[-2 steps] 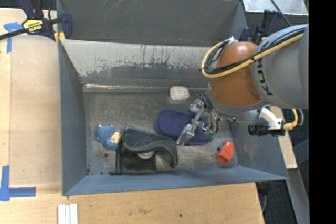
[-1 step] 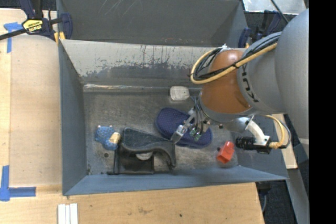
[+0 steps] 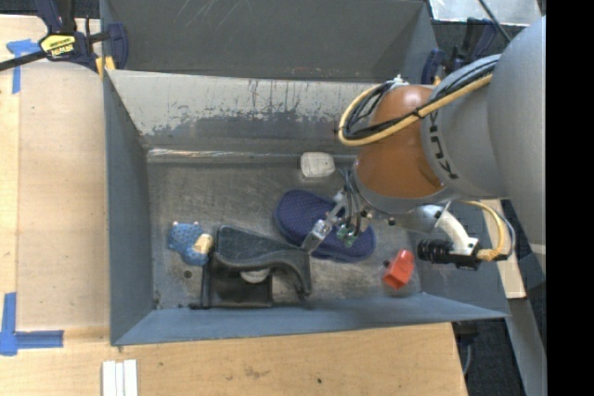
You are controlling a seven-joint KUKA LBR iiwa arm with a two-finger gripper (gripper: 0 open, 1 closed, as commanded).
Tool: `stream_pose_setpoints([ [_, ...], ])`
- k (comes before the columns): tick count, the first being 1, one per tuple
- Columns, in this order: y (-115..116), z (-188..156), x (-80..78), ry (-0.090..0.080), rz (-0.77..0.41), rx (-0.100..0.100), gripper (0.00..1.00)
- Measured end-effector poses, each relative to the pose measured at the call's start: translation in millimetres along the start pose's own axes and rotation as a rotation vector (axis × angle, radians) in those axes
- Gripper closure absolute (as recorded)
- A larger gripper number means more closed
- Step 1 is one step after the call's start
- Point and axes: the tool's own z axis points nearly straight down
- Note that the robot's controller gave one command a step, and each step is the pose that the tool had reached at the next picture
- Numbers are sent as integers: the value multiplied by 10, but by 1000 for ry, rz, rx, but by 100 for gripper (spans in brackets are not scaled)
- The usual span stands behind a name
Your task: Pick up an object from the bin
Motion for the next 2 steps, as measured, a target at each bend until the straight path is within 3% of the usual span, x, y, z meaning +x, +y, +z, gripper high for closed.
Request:
stream_pose_setpoints([
  [1, 6, -9, -9, -3, 0, -2, 100],
  [2, 19, -994, -39, -1, -2, -3, 100],
])
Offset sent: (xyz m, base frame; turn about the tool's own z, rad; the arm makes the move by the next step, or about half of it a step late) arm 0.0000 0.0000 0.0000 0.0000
